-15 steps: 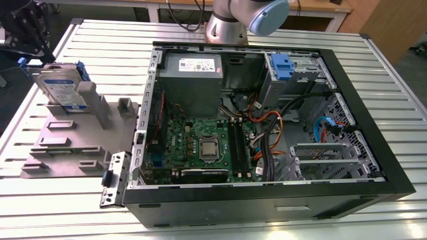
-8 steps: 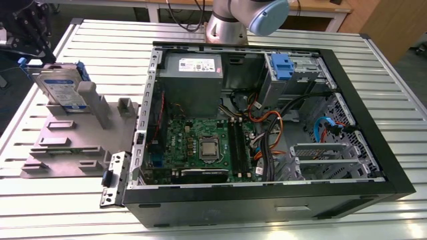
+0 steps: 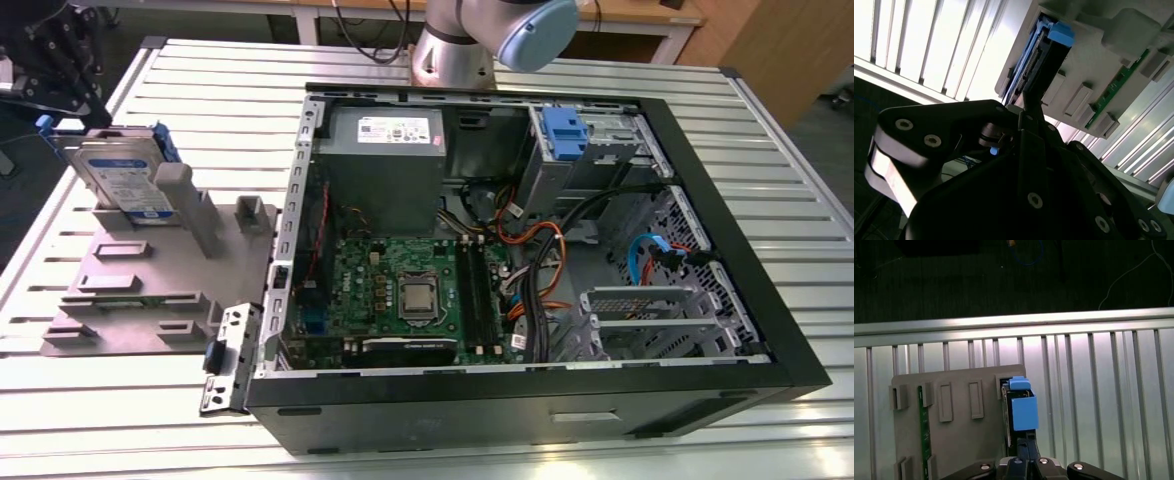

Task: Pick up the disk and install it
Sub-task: 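Pick up the disk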

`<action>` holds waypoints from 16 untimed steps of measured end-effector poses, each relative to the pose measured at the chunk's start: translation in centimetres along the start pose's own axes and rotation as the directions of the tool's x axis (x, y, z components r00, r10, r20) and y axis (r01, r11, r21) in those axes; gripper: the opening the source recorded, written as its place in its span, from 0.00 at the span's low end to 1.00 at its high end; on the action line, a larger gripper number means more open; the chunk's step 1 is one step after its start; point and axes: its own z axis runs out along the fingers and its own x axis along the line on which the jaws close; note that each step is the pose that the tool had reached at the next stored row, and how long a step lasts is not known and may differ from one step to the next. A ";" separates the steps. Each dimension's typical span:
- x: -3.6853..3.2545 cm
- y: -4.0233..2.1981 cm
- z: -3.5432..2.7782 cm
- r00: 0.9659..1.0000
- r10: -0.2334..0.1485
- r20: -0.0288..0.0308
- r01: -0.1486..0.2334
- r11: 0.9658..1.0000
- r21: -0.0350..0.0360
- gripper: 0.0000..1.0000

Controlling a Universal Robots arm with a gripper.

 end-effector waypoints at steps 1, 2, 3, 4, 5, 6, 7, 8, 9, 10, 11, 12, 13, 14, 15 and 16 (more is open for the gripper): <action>0.00 -0.02 0.01 1.000 0.000 0.000 0.000 1.000 0.000 0.11; 0.01 -0.03 0.02 1.000 0.000 0.000 0.000 1.000 0.000 0.11; 0.00 -0.04 0.01 1.000 0.000 0.000 0.000 1.000 0.000 0.11; 0.00 -0.04 0.01 1.000 0.000 0.000 0.000 1.000 0.000 0.11; 0.00 -0.04 0.01 1.000 0.000 0.000 0.000 1.000 0.000 0.11; 0.00 -0.04 0.01 1.000 0.000 0.000 0.000 1.000 0.000 0.11; 0.00 -0.04 0.01 1.000 0.000 0.000 0.000 1.000 0.000 0.11; 0.00 -0.04 0.01 1.000 0.000 0.000 0.000 1.000 0.000 0.11; 0.00 -0.04 0.01 1.000 0.000 0.000 0.000 1.000 0.000 0.11; 0.00 -0.04 0.01 1.000 0.000 0.000 0.000 1.000 0.000 0.11; 0.00 -0.05 0.01 1.000 0.000 0.000 0.000 1.000 0.000 0.11; 0.00 -0.05 0.01 1.000 0.000 0.000 0.000 1.000 0.000 0.11; 0.00 -0.05 0.01 1.000 0.000 0.000 0.000 1.000 0.000 0.11; 0.00 -0.05 0.01 1.000 0.000 0.000 0.000 1.000 0.000 0.11; 0.00 -0.05 0.01 1.000 0.000 0.000 0.000 1.000 0.000 0.11; 0.00 -0.05 0.01 1.000 0.000 0.000 0.000 1.000 0.000 0.17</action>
